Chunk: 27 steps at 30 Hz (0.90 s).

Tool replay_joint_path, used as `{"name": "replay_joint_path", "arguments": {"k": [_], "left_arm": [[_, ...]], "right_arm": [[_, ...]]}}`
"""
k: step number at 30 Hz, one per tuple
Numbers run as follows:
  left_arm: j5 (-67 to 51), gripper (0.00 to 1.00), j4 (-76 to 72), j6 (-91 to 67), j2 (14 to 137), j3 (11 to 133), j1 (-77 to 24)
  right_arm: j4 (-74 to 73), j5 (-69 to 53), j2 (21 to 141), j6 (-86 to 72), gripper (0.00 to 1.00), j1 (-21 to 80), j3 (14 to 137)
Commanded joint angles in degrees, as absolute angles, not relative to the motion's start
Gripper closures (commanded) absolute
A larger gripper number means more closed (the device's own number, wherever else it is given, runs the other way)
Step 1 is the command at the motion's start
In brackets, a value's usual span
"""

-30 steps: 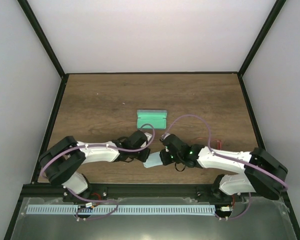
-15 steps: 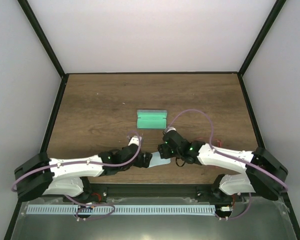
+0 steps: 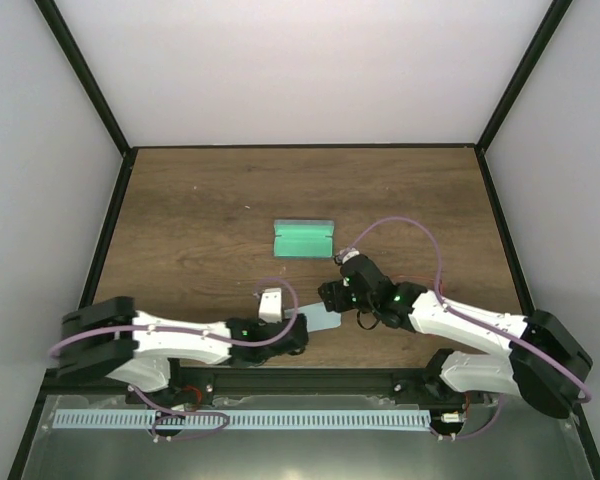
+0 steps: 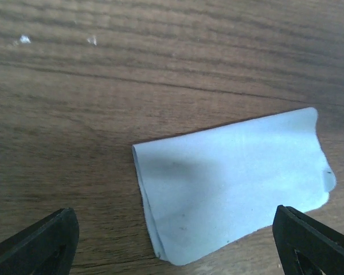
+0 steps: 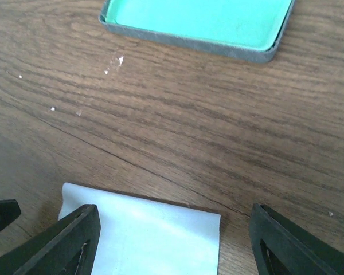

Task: Organize the sunglasses
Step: Pick up the glasses cleaning cloth from the center of the board.

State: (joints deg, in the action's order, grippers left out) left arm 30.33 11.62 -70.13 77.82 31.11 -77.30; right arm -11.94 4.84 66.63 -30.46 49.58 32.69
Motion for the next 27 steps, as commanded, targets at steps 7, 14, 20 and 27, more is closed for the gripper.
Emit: {"name": "replay_joint_path", "arguments": {"k": [7,14,20,27], "left_arm": [[36.41,0.18,16.59,-81.28,88.5,36.06,-79.19],[35.58,0.37,15.78,-79.44,89.91,36.01,-79.2],[33.09,0.47,12.22,-76.66,91.83,35.69,-79.16],[31.35,0.55,10.26,-74.74,91.77,35.35,-79.12]], "right_arm": [[-10.46,4.65,66.83,-29.62,0.27,48.69,31.87],[-10.52,5.32,67.41,-29.73,0.27,48.58,31.9],[-10.55,5.6,67.82,-29.71,0.27,48.6,32.01],[-10.61,6.24,67.09,-29.97,0.27,48.53,31.66]]}}
